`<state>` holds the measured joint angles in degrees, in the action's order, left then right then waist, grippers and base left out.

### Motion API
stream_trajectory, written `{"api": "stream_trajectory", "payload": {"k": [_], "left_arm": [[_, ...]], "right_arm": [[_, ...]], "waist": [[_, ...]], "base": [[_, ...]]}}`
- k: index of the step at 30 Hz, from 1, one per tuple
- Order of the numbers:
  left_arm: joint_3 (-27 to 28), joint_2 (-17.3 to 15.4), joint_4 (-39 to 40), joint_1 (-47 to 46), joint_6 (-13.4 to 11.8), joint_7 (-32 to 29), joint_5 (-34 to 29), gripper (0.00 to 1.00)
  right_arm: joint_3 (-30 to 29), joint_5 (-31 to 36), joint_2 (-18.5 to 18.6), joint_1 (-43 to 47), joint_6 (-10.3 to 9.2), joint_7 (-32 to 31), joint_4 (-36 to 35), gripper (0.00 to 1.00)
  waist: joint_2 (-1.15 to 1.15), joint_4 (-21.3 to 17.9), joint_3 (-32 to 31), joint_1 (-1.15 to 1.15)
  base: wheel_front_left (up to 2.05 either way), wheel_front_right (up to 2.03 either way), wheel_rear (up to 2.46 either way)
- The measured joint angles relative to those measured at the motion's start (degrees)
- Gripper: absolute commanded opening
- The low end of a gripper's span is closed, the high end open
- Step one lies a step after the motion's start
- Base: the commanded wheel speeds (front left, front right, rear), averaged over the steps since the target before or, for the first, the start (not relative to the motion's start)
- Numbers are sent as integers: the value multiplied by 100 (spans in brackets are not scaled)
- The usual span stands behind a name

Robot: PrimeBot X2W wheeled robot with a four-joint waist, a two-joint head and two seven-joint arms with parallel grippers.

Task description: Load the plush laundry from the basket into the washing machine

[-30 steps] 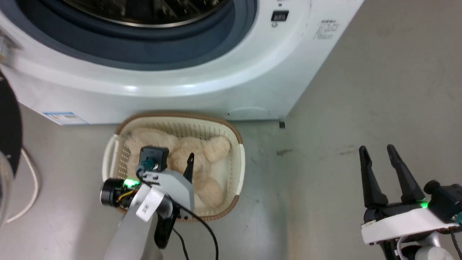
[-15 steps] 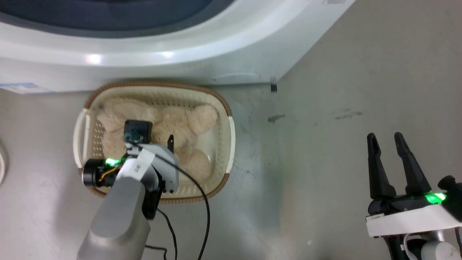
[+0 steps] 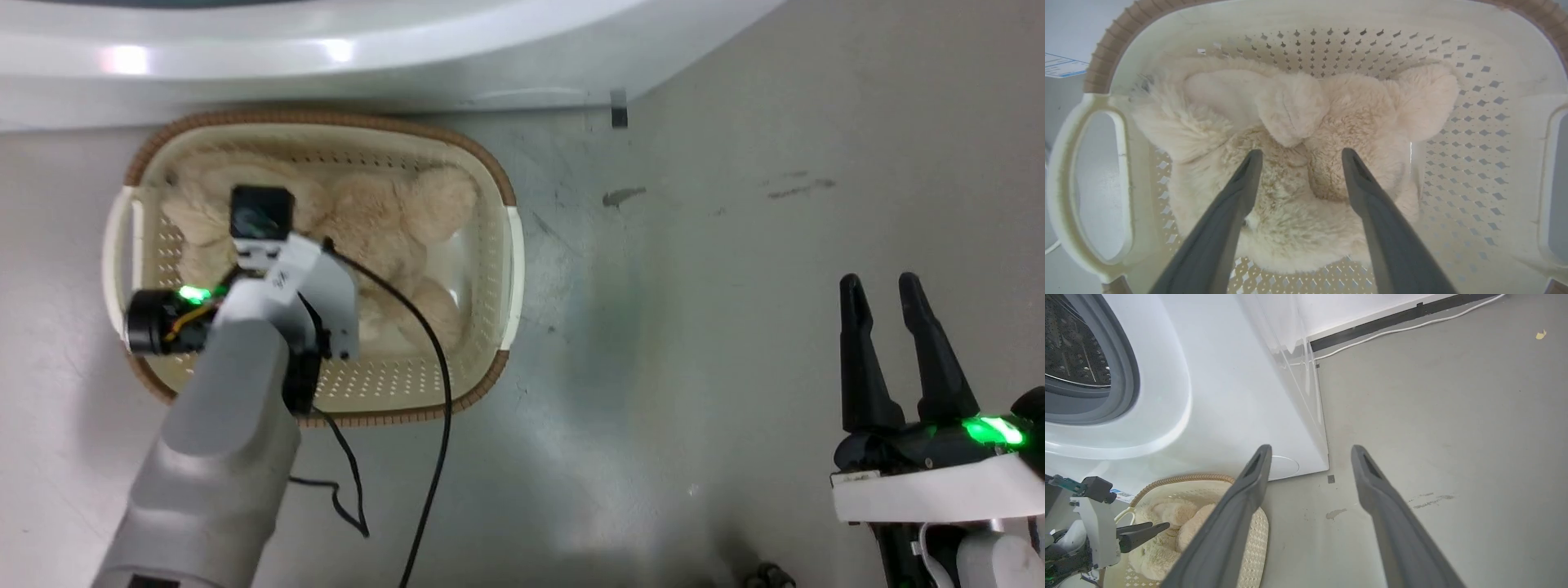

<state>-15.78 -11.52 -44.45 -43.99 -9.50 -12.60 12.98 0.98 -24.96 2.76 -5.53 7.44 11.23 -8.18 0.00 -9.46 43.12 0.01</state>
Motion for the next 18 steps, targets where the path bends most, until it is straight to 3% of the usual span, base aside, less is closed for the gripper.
{"api": "stream_trajectory", "payload": {"k": [18], "left_arm": [[-609, -413, -474, -1188, -376, -413, -14, 100]], "right_arm": [[214, -598, 0, -155, 0, 202, -102, 100]], "waist": [[0, -137, 922, -1]], "base": [[0, 0, 0]]}}
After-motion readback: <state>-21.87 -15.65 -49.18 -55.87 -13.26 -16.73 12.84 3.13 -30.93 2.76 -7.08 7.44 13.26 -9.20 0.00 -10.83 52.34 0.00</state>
